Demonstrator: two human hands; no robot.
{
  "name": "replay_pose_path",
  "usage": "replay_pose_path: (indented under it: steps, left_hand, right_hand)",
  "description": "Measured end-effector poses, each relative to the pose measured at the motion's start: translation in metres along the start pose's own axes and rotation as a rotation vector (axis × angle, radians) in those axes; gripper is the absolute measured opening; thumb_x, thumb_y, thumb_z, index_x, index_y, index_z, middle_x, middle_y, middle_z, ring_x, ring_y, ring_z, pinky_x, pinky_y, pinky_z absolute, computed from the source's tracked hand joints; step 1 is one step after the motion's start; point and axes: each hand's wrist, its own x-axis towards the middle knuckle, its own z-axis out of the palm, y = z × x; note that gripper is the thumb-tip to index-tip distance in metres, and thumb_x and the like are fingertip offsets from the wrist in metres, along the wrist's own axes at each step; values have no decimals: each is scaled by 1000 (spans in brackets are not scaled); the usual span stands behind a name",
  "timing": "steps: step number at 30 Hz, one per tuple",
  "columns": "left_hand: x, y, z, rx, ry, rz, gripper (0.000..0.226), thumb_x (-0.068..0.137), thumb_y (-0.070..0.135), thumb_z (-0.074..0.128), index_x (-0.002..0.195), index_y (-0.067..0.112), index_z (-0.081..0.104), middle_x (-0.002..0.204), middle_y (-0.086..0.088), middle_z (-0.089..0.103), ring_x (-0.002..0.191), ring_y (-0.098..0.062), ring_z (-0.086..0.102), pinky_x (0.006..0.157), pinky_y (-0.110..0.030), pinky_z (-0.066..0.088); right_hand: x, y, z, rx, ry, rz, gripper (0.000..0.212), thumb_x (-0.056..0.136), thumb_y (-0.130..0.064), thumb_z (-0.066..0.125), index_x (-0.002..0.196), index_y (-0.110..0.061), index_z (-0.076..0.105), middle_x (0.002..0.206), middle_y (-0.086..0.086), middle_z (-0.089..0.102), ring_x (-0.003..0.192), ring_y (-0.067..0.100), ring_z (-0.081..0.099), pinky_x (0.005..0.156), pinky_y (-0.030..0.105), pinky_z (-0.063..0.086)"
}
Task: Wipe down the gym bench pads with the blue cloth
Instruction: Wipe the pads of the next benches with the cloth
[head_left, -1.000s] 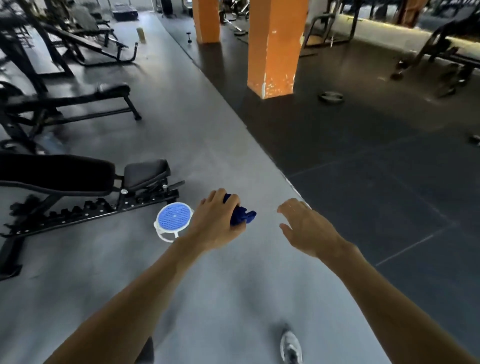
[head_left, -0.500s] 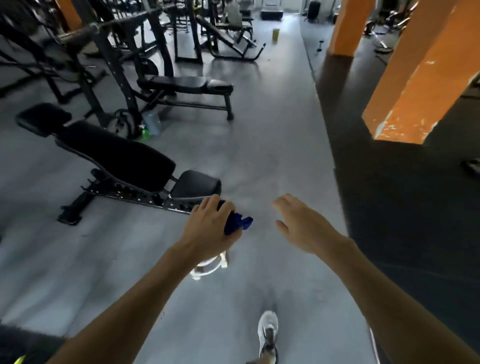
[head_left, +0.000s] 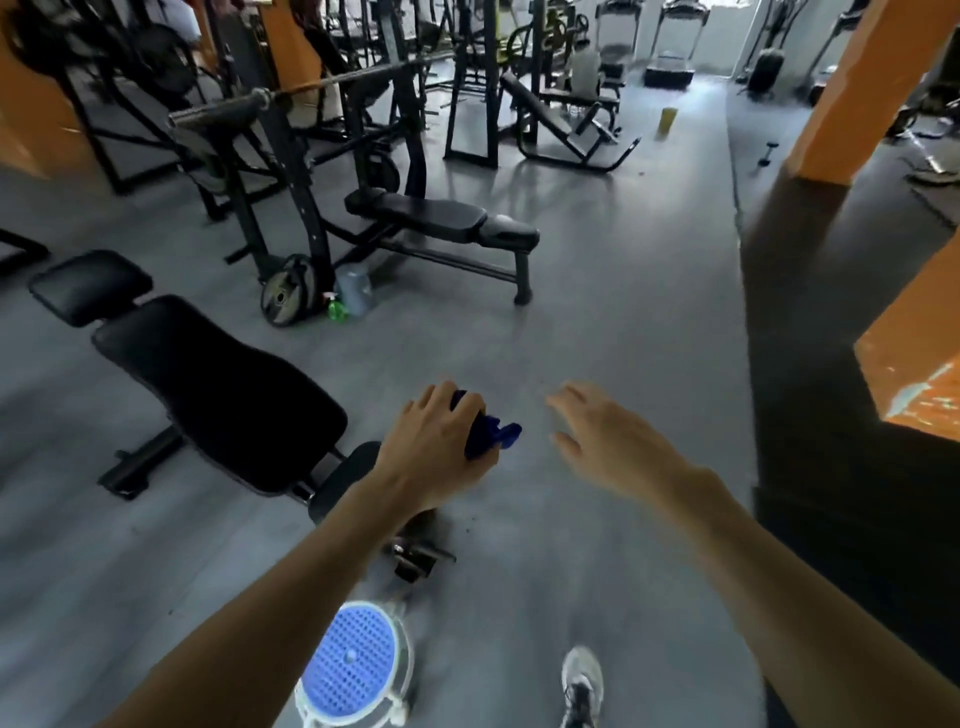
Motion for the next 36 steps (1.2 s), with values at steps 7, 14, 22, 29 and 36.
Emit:
replay_pose_path:
  steps: [7, 14, 22, 29, 36]
  left_hand:
    - [180, -59, 50, 58, 47, -251, 40, 87, 48, 64, 111, 17, 60, 106, -6, 55, 95, -28, 56, 79, -38, 48]
    - [312, -155, 61, 146, 68, -505, 44, 86, 55, 54, 111, 19, 58, 107, -5, 55, 97, -28, 56, 80, -41, 50]
    - [466, -327, 108, 167, 83, -651, 40, 89, 54, 60, 111, 20, 57, 107, -3, 54, 98, -25, 53, 83, -38, 49]
    - [616, -476, 123, 149, 42, -688, 39, 91, 53, 58, 112, 20, 55, 110, -4, 53, 99, -25, 53, 83, -35, 46]
    - [749, -625, 160, 117, -28, -714, 44, 93, 58, 54, 112, 19, 51, 111, -4, 51, 99, -24, 51, 84, -35, 46]
  right_hand:
    - [235, 116, -2, 13, -46, -266, 33, 101, -24, 55, 129, -8, 51, 128, 8, 48, 116, 26, 50, 96, 39, 47]
    - [455, 126, -4, 84, -114, -543, 32, 100, -19, 55, 131, -12, 51, 132, 2, 47, 111, 19, 54, 84, 27, 43]
    - [705, 129, 43, 107, -185, -707, 38, 96, -24, 64, 130, -12, 53, 129, 2, 49, 106, 20, 58, 88, 32, 51]
    - [912, 129, 49, 96, -240, -745, 39, 91, -40, 69, 119, -18, 53, 118, -3, 49, 99, 15, 57, 82, 35, 55]
    - [1115, 143, 91, 195, -316, -705, 34, 89, -33, 74, 115, -17, 58, 116, -6, 54, 92, 12, 57, 82, 32, 53]
